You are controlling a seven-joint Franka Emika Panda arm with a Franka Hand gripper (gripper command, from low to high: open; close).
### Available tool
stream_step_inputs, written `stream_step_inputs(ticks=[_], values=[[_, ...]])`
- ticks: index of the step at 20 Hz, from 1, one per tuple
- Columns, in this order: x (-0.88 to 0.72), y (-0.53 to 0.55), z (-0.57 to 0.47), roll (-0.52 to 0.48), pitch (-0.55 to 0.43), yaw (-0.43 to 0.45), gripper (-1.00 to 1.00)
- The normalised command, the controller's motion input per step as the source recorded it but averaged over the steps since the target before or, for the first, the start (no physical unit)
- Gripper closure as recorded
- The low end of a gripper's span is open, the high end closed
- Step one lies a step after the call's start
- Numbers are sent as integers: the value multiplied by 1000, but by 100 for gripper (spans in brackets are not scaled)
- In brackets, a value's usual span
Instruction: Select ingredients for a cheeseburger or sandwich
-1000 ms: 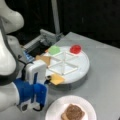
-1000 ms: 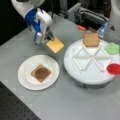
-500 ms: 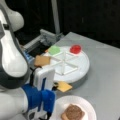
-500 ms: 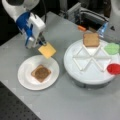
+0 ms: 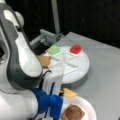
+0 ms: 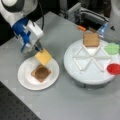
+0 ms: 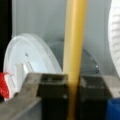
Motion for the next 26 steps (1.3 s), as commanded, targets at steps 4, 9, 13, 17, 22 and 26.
stream_step_inputs(ticks=[4, 9, 13, 17, 22, 26], values=[[253, -75, 49, -461, 154, 144, 100], [191, -55, 31, -389, 87, 103, 100], [173, -22, -95, -270, 52, 65, 100], [184, 48, -200, -218, 15, 38, 100], [151, 67, -178, -135, -35, 42, 100], [82, 36, -112, -88, -59, 53, 100]])
